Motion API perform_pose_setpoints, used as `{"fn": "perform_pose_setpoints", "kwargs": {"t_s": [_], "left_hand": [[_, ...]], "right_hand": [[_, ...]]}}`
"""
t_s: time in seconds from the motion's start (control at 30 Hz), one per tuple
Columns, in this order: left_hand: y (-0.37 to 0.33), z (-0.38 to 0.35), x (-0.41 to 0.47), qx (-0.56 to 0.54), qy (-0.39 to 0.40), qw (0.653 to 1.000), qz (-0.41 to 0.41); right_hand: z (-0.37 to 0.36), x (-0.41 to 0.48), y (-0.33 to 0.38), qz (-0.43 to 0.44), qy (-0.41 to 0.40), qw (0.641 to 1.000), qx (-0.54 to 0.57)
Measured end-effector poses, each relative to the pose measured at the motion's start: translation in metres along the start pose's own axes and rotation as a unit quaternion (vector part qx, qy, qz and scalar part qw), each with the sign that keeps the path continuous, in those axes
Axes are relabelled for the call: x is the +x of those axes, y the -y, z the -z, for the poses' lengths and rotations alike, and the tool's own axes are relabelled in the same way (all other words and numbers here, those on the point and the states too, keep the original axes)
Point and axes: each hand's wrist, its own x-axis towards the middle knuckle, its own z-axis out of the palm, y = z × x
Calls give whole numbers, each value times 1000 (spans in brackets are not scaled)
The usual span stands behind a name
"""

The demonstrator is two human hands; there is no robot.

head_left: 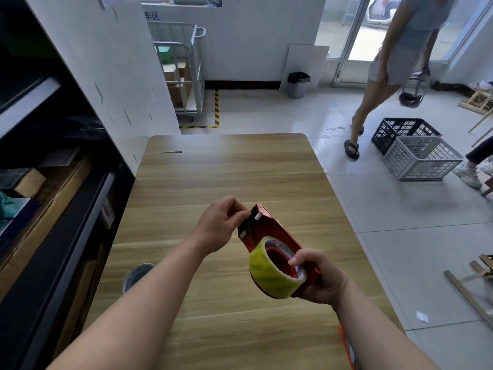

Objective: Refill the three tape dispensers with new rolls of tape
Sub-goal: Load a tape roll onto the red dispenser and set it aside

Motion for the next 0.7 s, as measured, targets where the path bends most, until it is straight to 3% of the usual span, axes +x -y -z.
{"fn": "perform_pose_setpoints", "kwargs": {"t_s": [0.5, 0.7], "left_hand": [[-5, 2, 6, 115, 32, 993, 17], [-5, 1, 4, -4, -6, 999, 32]], "right_hand": [[13, 6, -6, -17, 22, 1000, 6], [14, 5, -5, -14, 49, 999, 6]]}}
